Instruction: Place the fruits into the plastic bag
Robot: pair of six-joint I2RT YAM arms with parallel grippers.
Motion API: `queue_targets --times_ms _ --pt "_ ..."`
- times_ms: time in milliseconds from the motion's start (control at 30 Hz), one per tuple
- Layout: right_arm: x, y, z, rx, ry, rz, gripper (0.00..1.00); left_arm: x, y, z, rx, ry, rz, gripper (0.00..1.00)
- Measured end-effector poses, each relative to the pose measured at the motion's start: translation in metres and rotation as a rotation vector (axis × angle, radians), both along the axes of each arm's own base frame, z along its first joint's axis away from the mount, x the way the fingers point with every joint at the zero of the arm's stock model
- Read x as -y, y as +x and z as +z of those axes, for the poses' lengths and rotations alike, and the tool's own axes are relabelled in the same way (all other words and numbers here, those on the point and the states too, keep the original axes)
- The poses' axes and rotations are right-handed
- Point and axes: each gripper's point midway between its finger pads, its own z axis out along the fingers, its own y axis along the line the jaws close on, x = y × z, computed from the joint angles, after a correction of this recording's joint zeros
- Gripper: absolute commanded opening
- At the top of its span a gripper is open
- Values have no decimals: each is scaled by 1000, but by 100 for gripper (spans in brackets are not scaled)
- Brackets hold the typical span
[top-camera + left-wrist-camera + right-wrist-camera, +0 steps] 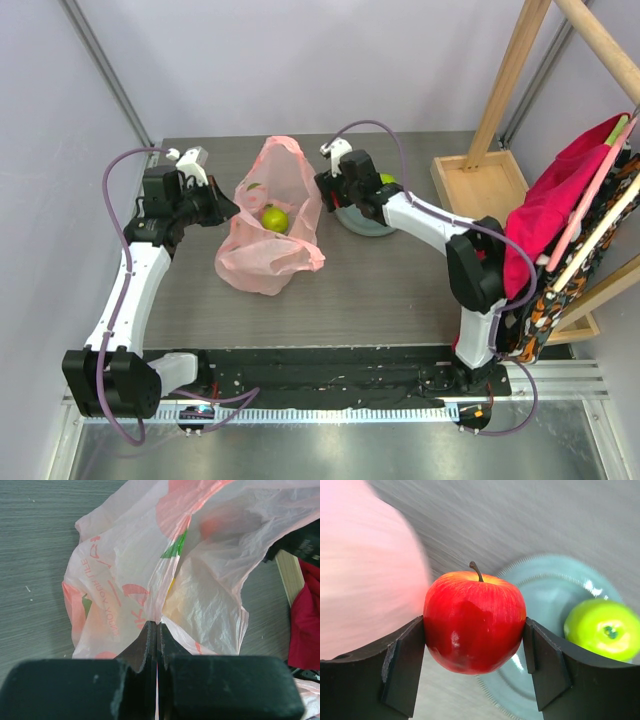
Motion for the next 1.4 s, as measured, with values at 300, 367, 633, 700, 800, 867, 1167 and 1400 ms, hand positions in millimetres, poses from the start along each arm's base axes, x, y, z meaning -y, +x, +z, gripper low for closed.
queue_targets --times_ms 300,367,633,700,800,867,1167,1400 --pt "-29 -39 110 201 149 35 46 0 0 0 0 0 0 0" --pt "-31 -52 122 228 192 34 45 0 0 0 1 0 0 0" --pt "-65 -128 167 312 432 207 44 0 -1 3 9 0 0 0" --pt "-79 -143 173 320 474 282 44 0 -1 3 9 -1 -1 0" --pt "-97 -161 174 308 504 372 44 0 -1 3 9 0 0 0" --pt "-104 -161 168 288 501 386 44 0 -1 3 9 -1 0 0" --pt "-140 -107 129 148 362 256 45 0 -2 4 14 -1 0 0" --pt "-137 -83 74 52 200 153 45 0 -2 5 15 -1 0 0"
